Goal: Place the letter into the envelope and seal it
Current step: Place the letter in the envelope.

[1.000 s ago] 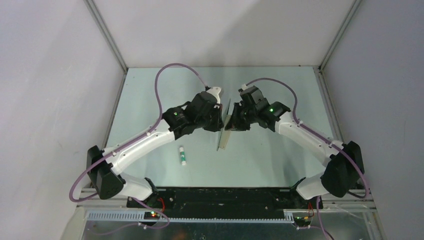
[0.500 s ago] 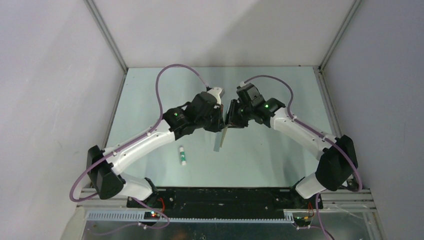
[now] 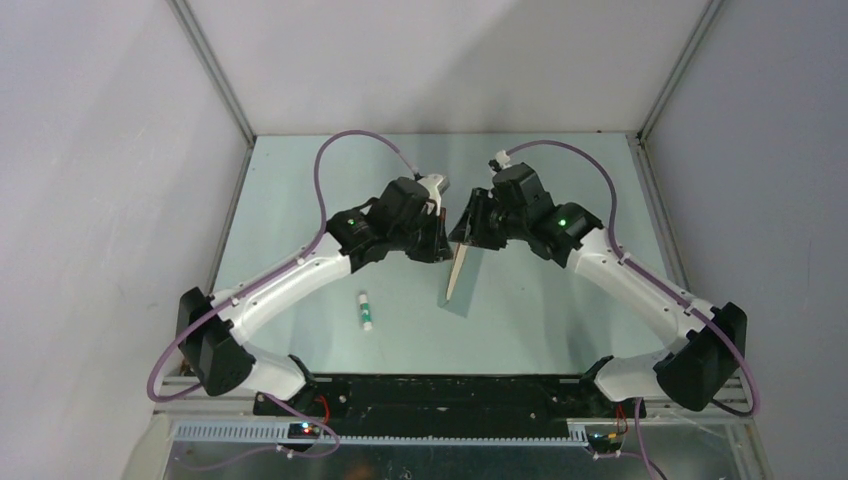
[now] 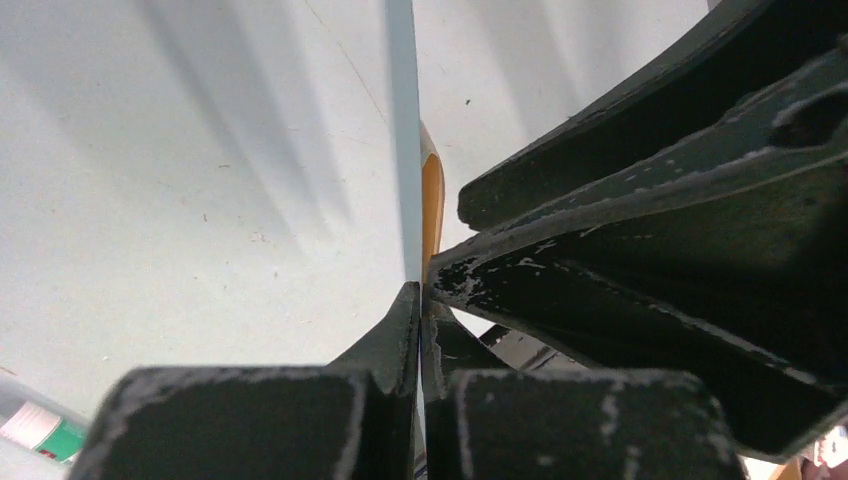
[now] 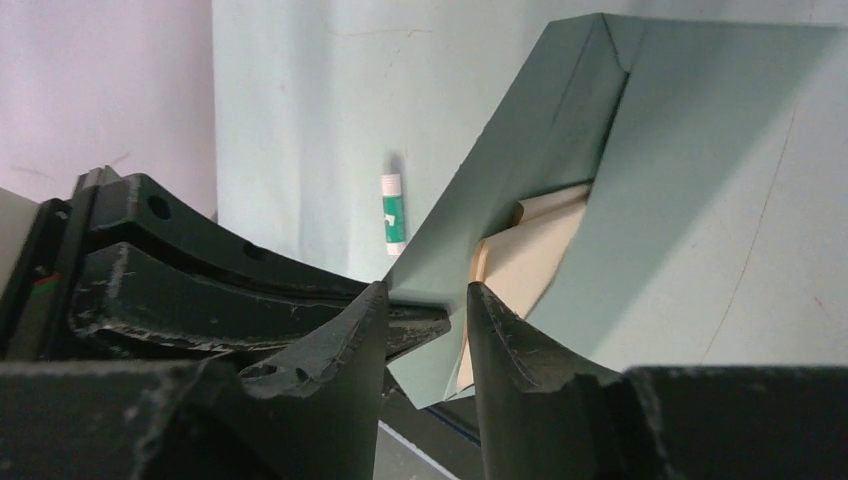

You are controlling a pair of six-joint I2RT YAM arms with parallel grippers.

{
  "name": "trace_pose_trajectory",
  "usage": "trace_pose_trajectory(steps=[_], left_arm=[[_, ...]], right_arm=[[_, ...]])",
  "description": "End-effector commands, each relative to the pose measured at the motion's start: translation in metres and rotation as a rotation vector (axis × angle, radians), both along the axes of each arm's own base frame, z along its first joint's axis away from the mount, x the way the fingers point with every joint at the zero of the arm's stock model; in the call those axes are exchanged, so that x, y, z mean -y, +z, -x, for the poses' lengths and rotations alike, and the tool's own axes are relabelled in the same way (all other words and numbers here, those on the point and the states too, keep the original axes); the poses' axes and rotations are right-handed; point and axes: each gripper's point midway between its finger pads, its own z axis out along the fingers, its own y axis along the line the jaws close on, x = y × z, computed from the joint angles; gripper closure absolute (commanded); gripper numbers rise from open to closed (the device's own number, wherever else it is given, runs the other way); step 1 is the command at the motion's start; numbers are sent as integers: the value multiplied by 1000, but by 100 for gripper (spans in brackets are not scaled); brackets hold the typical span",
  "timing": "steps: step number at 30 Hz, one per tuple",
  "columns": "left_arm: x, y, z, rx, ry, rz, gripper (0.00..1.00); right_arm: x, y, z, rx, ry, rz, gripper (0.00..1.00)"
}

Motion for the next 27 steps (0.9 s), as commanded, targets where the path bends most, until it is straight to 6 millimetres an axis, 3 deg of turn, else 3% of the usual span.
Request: trace_pose_trajectory(steps=[1,6,10,14,27], left_arm=[[6,16,0,24,-38,63,100],[7,12,2,6,-42,74,100],[9,14,3,3,-48,89,100],[9,16,4,0,-56,99,100],[11,27,11,-13,-94,168,100]], right_arm=[[-2,1,0,29,-7,12,60],[3,-5,1,50,-34,70,59],[3,-13,3,38,-34,100,66],[8,-18,-5,54,-67,135,75],[23,-50,-31,22,-115,225,79]])
